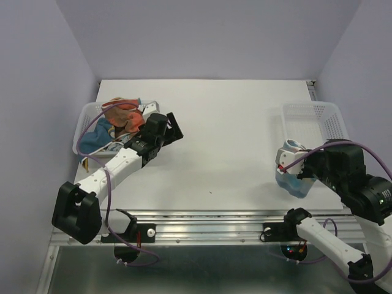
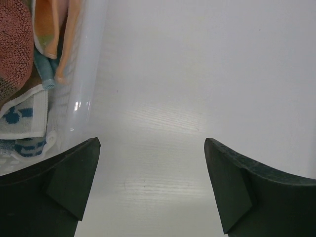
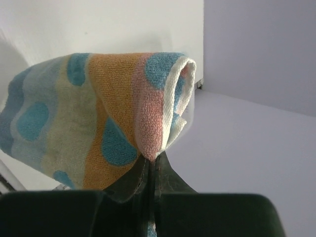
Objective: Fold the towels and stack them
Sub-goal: Neatly place the folded towel into the bin
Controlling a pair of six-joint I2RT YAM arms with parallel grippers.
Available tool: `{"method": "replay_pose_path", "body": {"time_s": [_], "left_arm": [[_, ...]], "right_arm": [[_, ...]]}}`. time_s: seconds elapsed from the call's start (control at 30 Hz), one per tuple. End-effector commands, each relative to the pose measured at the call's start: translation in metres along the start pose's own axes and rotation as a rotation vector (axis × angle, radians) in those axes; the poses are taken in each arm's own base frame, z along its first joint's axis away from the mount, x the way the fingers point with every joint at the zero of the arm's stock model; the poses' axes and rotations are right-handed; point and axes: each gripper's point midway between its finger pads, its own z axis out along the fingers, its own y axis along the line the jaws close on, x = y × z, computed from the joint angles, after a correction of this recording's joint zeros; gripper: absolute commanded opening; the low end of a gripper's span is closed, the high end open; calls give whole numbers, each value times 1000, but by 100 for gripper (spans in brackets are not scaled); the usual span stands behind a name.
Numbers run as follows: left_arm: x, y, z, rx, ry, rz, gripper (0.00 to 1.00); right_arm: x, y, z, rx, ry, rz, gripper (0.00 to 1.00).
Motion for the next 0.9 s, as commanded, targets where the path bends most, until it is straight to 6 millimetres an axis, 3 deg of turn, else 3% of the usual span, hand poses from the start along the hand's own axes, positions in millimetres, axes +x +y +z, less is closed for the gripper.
{"method": "replay_pose_path", "body": {"time_s": [0.0, 0.07, 0.23, 0.43, 0.57, 0.67, 0.7, 0.73, 0.87], "left_arm": [[-24, -11, -2, 13, -54, -11, 99], [-21, -12, 2, 10, -42, -6, 99], [-20, -18, 11, 17, -26, 5, 99], [-22, -21, 16, 18, -28, 36, 99], [-25, -19, 16, 17, -39, 52, 99], [-30, -15, 14, 15, -54, 63, 99], [-29, -12, 13, 10, -54, 67, 99], [-32, -11, 10, 12, -64, 63, 99], [-39, 1, 4, -8, -93, 51, 99]], "right_arm": [[25, 18, 5, -106, 112, -293, 1], [26, 18, 7, -88, 120, -289, 1], [48, 24, 40, -108, 282, -292, 1], [43, 15, 53, -126, 290, -317, 1], [52, 2, 76, -144, 364, -301, 1], [79, -13, 92, -140, 443, -214, 1], [90, -14, 106, -176, 477, -206, 1], [108, -18, 107, -173, 516, -160, 1], [118, -32, 128, -196, 441, -143, 1]]}}
